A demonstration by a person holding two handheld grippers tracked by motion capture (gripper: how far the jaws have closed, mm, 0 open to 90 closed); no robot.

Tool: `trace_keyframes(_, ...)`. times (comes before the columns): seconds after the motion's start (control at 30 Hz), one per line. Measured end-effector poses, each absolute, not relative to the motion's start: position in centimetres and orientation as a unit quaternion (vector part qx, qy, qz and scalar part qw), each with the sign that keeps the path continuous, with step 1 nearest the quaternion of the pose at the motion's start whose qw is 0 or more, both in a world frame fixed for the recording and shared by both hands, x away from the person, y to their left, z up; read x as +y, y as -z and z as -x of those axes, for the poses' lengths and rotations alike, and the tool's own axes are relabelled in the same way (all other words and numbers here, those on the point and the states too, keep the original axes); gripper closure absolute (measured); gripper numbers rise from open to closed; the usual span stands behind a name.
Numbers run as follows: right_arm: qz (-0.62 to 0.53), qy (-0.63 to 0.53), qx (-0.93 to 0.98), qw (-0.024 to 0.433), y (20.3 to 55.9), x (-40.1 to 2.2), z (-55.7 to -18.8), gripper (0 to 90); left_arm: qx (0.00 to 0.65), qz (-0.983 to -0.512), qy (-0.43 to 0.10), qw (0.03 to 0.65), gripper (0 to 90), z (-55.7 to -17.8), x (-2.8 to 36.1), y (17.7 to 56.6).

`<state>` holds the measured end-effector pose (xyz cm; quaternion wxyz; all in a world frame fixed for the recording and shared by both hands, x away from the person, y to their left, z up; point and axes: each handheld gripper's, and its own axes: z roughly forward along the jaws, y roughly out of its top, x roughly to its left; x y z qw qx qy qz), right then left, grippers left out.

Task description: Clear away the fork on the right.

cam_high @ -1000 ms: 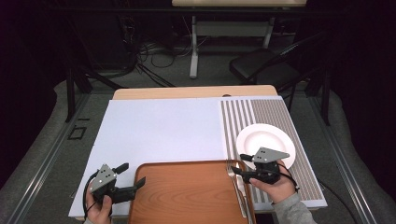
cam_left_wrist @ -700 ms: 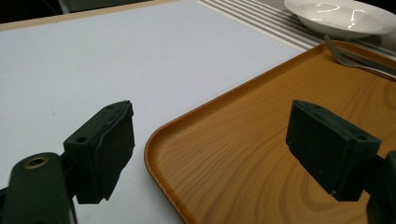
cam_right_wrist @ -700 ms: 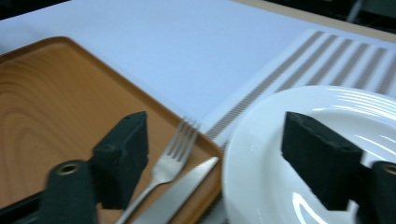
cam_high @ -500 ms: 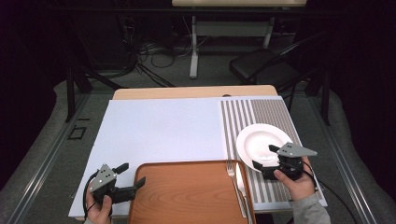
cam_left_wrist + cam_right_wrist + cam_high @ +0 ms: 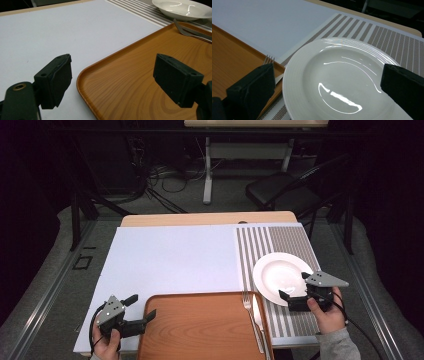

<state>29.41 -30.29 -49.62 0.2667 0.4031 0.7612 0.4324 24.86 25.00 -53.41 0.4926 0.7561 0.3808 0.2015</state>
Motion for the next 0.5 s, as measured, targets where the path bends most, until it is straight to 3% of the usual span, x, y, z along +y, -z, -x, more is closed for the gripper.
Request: trace_keyframes(0.5,-0.341,-0.347,0.815,0.314,49.9,-28.9,-28.6,0.0,0.381,-0.755,-0.202,0.494,15.7,-24.8,25.1,53.4)
